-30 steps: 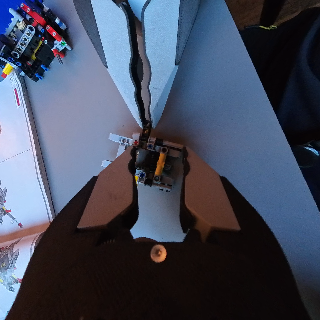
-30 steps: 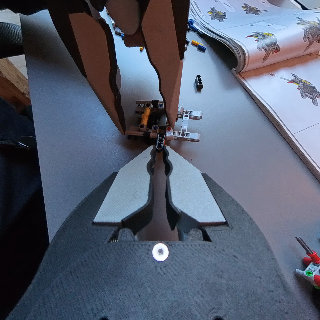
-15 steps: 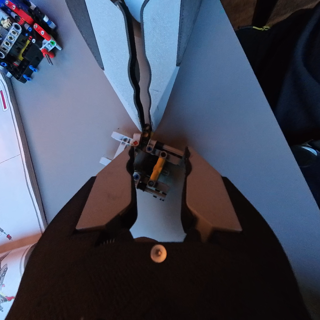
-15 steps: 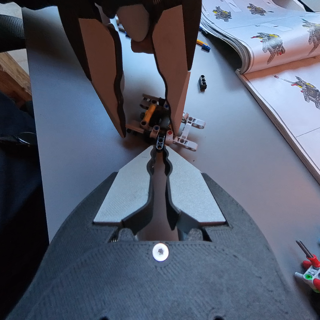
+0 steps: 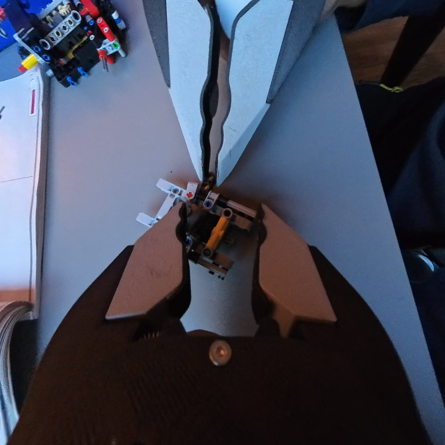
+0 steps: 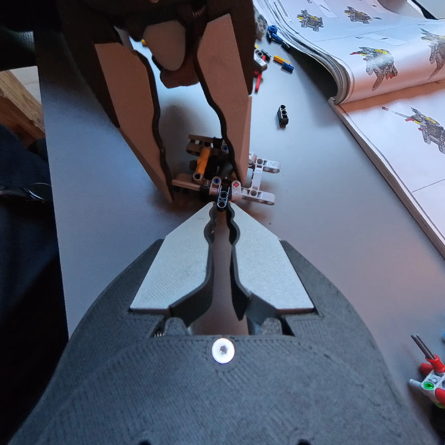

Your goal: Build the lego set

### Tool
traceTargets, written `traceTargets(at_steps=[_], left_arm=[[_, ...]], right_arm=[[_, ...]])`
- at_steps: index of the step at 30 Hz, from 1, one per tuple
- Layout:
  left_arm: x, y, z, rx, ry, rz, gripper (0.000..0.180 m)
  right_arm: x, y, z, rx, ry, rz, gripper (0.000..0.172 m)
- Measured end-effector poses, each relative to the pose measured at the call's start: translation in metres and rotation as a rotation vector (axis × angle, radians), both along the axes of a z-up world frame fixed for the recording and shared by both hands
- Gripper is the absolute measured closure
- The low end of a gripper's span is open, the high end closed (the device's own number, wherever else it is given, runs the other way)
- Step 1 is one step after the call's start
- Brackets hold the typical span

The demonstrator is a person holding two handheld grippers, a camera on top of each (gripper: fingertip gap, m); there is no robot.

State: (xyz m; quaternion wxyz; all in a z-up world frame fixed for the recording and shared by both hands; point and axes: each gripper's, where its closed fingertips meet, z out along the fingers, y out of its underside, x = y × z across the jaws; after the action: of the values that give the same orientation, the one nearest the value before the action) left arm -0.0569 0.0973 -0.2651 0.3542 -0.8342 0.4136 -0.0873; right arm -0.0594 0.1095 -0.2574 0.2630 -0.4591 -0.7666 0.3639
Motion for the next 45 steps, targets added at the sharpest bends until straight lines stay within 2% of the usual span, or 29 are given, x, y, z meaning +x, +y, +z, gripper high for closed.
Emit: traceTargets(at_steps=[4, 7, 13, 21, 26, 33, 38, 45], left_arm=[[0.003, -0.009, 0.01, 0.04, 0.004, -0.032, 0.125], [0.005, -0.012, 0.019, 0.039, -0.02, -0.063, 0.133], [0.003, -0.013, 0.01, -0.007, 0.042, -0.146, 0.142], [0.003, -0.013, 0.007, -0.021, 0.09, -0.184, 0.141], [0.003, -0.01, 0.008, -0.001, 0.031, -0.094, 0.141], [0.005, -0.005, 0.009, 0.101, -0.081, 0.076, 0.141], [0.006, -0.007, 0.01, 0.112, -0.132, 0.104, 0.141], [0.006, -0.007, 0.01, 0.121, -0.125, 0.117, 0.141]], right_arm=[[0.0, -0.001, 0.0, 0.005, -0.001, 0.008, 0.167], [0.001, -0.002, 0.0, 0.01, 0.003, 0.012, 0.167], [0.001, -0.003, -0.001, 0.019, 0.002, 0.021, 0.167], [0.002, -0.004, 0.0, 0.016, 0.004, 0.026, 0.167], [0.0, -0.002, -0.001, -0.023, -0.017, -0.003, 0.167], [0.0, 0.0, 0.0, -0.263, -0.122, -0.027, 0.167], [0.001, -0.003, 0.003, -0.259, -0.111, 0.022, 0.167], [0.002, -0.002, 0.004, -0.274, -0.116, 0.073, 0.167]])
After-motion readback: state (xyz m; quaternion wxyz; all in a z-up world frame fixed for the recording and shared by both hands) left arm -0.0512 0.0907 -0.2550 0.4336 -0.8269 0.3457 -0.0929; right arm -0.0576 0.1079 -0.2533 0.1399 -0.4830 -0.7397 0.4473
